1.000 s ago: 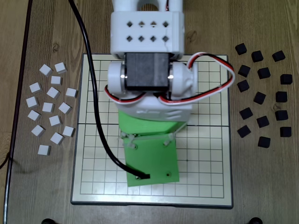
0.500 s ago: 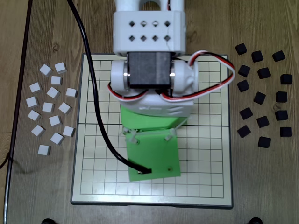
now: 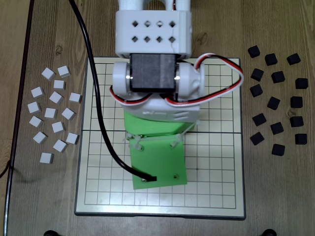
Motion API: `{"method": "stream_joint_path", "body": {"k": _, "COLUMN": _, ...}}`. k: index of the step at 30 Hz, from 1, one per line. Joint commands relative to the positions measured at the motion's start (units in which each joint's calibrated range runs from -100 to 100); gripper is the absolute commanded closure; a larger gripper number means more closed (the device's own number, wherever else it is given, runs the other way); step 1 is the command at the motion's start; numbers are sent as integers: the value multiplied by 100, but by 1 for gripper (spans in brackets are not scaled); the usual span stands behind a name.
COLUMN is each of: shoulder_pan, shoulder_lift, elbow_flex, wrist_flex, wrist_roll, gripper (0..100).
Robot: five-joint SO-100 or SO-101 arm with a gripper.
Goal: Grasp a White stone and put it on the board on position (0,0).
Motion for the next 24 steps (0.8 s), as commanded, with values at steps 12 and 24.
{"method": "stream_joint_path", "body": {"k": 12, "shoulder_pan": -29, "shoulder_lift": -415, "elbow_flex": -198, "wrist_flex": 27, "wrist_roll": -24, "gripper": 94}}
{"method": "stream_joint_path", "body": {"k": 24, "shoulder_pan": -147, "shoulder_lift": -466, "elbow_flex": -314, "wrist_flex": 43, "wrist_roll": -34, "gripper": 79}}
